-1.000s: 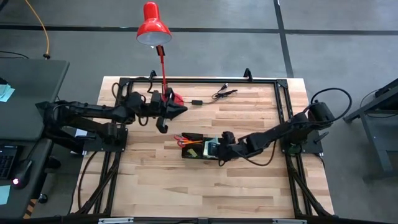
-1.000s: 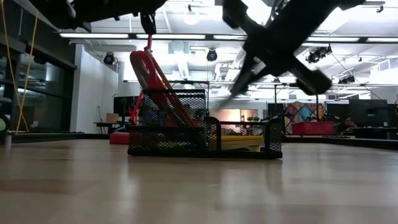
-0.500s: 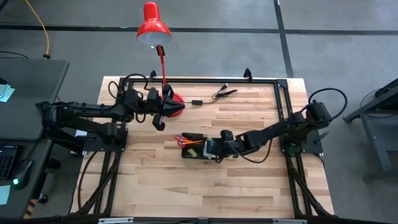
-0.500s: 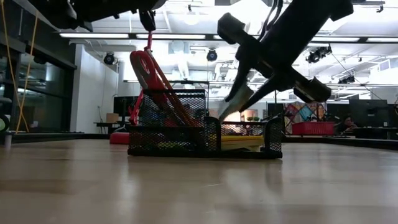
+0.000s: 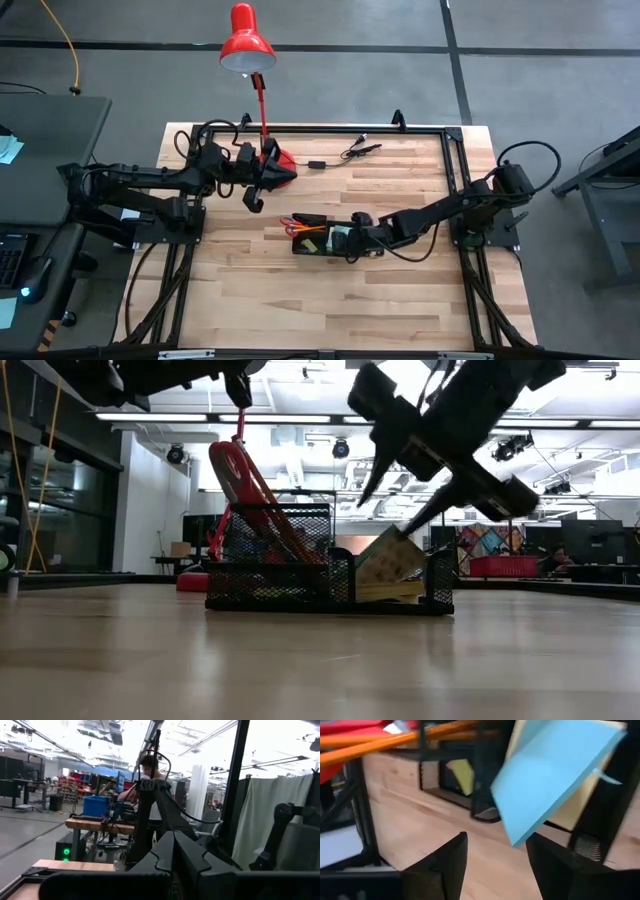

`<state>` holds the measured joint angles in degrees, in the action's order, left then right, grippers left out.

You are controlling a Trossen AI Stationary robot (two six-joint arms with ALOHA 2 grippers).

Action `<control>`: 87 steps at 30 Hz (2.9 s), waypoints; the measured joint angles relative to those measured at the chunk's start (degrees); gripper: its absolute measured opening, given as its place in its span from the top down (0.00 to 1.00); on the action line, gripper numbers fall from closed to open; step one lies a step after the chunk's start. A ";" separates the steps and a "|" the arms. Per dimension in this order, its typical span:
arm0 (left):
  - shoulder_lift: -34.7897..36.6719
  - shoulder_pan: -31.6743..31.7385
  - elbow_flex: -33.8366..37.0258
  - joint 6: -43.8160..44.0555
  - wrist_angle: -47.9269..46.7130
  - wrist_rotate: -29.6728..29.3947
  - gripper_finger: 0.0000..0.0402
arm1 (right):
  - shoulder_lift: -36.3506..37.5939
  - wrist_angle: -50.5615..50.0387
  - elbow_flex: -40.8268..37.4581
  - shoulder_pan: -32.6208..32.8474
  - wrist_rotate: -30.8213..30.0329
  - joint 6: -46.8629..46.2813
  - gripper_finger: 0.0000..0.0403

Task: Pick and place office supplies into organizer
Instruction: Put the light blue sticky notes into the black desk organizer, then return to Home Position

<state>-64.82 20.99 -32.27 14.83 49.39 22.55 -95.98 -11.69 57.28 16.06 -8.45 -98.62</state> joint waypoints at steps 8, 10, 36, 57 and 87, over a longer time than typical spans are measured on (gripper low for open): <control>0.00 0.00 0.00 -1.28 0.22 1.04 1.00 | 2.11 -2.01 7.27 0.14 -3.79 17.01 0.52; 0.02 0.00 -0.04 -2.50 0.21 0.31 1.00 | 3.07 -5.18 9.53 -0.43 -6.29 24.72 0.52; -4.88 -6.66 -22.09 -10.97 -27.22 -3.82 1.00 | 16.01 -10.45 19.84 -12.40 -13.28 57.53 0.52; 12.89 -5.62 4.91 -5.54 -13.20 -11.51 1.00 | 58.22 23.80 -29.94 1.01 -23.99 62.41 0.52; 25.78 -7.52 31.76 -36.03 -1.67 -7.39 0.98 | 82.84 36.37 -56.72 1.94 -18.78 77.91 0.52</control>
<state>-39.03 13.47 -0.51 -21.20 47.71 15.15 -13.15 24.68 0.56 18.00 -27.23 -20.71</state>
